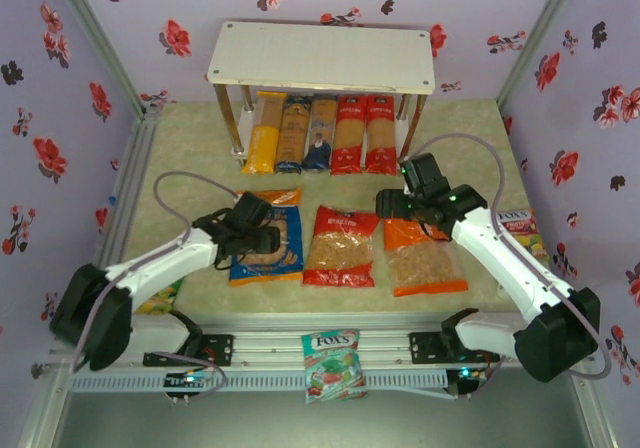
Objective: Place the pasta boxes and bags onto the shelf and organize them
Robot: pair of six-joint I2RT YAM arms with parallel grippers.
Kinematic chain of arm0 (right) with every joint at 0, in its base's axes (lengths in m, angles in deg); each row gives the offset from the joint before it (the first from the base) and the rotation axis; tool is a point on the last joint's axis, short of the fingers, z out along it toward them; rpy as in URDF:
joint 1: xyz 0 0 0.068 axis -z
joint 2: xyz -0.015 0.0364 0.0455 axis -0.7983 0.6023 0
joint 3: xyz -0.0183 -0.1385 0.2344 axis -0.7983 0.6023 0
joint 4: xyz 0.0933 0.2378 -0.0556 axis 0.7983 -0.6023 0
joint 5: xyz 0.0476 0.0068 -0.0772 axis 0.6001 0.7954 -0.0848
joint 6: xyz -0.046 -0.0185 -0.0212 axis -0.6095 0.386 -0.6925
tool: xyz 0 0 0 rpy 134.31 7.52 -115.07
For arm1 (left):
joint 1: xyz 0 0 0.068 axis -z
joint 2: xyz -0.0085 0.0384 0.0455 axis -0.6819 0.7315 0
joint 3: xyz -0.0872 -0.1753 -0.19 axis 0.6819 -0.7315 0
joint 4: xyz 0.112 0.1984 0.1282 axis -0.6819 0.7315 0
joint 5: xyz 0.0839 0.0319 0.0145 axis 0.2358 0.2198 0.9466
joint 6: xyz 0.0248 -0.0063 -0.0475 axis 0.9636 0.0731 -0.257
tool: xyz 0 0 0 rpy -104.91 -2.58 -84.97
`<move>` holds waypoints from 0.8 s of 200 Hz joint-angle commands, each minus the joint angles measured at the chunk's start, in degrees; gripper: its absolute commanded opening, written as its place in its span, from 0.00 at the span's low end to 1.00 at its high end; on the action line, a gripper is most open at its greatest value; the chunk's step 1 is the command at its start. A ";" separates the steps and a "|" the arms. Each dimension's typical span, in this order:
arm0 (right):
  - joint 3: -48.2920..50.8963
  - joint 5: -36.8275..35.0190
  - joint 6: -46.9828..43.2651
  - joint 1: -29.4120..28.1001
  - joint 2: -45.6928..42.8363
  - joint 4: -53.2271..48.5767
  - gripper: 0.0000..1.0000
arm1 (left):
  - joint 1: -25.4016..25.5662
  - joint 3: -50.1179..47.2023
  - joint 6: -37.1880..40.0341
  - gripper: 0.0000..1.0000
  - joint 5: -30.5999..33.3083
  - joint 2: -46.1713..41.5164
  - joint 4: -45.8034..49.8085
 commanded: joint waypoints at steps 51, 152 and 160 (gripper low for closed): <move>-1.31 0.33 2.43 2.79 -0.24 6.91 0.82 | -23.36 6.90 4.96 0.79 -4.44 -11.71 -7.61; -2.57 2.73 2.64 2.79 0.10 9.12 0.83 | -32.86 10.20 13.06 0.75 -21.46 9.43 -37.56; -2.52 2.82 2.62 2.79 0.11 9.23 0.83 | -32.85 10.43 14.16 0.75 -21.53 10.76 -38.96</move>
